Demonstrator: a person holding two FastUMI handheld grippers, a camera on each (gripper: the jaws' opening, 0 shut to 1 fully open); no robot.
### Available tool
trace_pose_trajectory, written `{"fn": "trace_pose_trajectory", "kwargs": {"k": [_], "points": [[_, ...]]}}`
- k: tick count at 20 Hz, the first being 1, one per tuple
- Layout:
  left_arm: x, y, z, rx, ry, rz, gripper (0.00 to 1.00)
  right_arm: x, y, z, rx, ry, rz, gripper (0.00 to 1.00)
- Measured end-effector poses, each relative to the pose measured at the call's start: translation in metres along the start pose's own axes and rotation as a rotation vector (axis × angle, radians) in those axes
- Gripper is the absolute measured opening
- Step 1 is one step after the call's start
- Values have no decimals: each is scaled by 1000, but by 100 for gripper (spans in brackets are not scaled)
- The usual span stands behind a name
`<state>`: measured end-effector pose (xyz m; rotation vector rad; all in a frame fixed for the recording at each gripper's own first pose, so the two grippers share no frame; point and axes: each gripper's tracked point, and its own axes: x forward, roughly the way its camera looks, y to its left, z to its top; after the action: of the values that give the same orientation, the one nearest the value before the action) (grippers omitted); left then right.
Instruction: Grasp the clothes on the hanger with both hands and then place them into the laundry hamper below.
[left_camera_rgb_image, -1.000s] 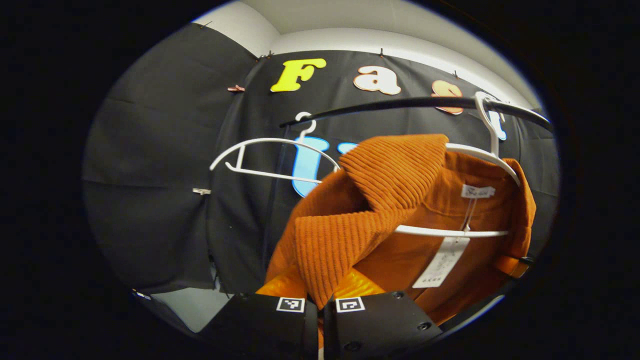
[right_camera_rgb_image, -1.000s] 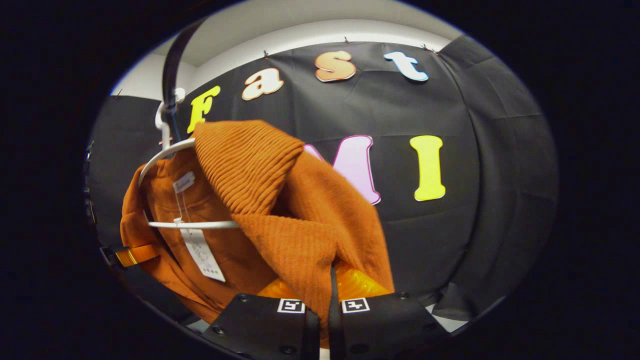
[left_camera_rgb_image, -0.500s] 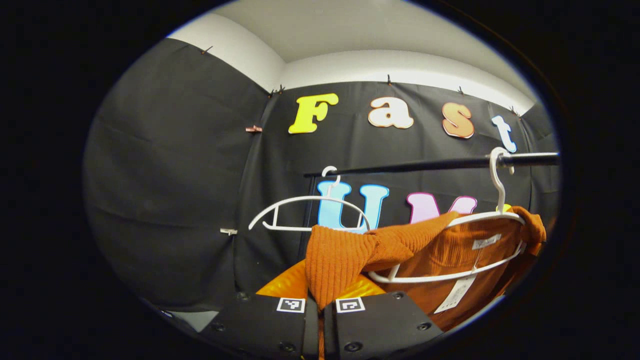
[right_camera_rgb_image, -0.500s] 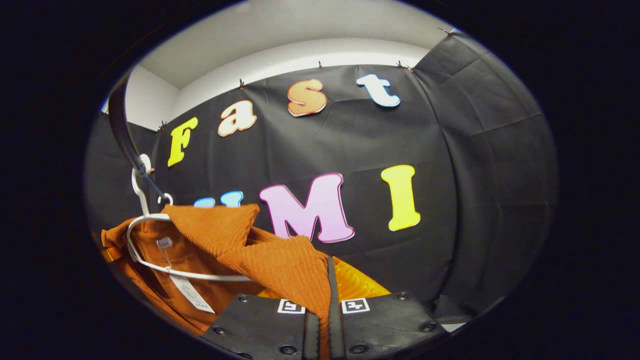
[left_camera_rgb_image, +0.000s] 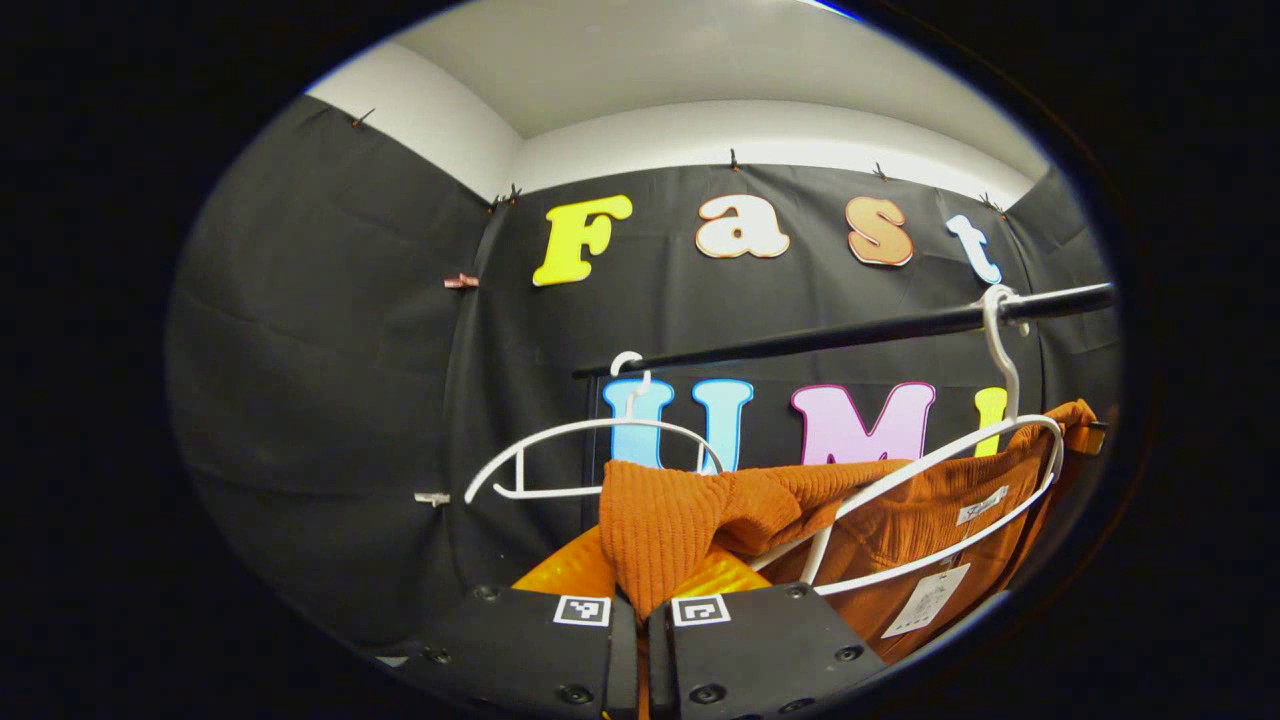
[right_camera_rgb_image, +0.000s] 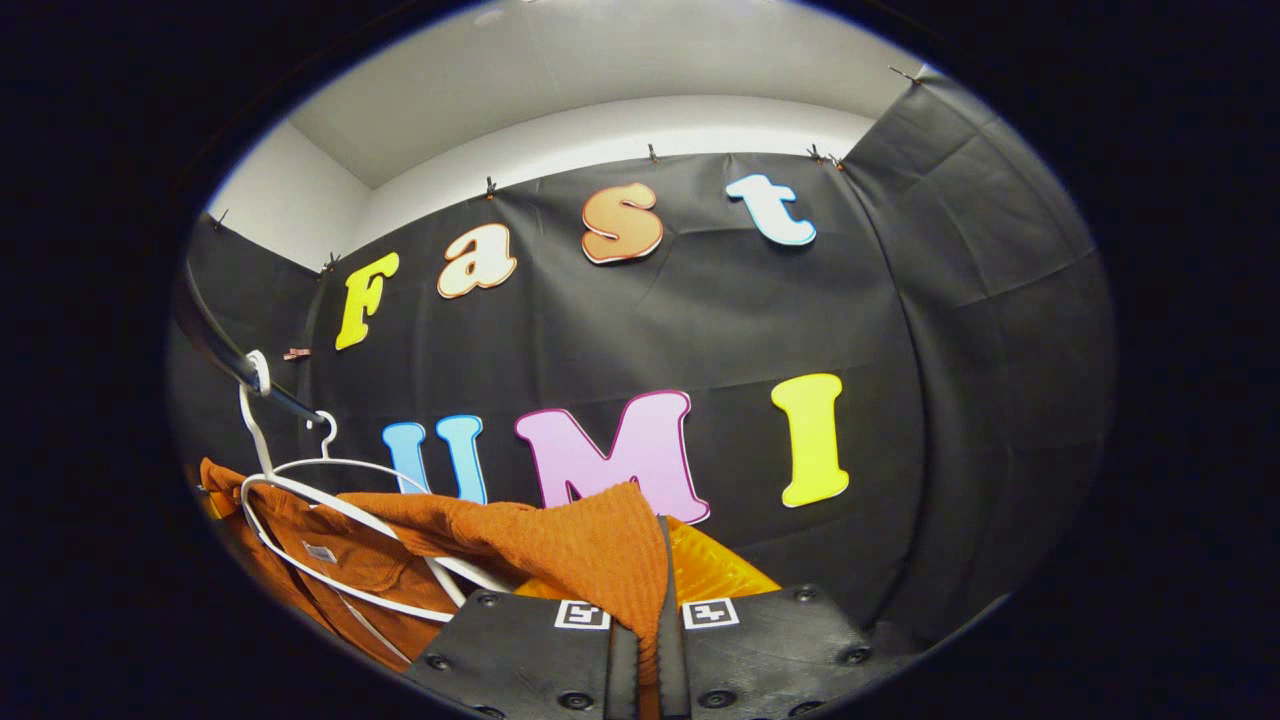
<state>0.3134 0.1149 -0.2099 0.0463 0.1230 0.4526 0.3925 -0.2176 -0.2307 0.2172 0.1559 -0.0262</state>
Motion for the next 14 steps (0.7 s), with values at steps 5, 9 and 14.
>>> {"fn": "trace_pose_trajectory", "kwargs": {"k": [5, 9, 14], "points": [[15, 7, -55, -38, 124, -12, 9, 8, -11, -46, 0, 107, 5, 16], [2, 4, -103, -92, 217, -20, 8, -7, -20, -94, 17, 196, -10, 16], [-34, -19, -171, -108, 391, -35, 8, -50, -4, -173, 85, 377, 1, 16]]}}
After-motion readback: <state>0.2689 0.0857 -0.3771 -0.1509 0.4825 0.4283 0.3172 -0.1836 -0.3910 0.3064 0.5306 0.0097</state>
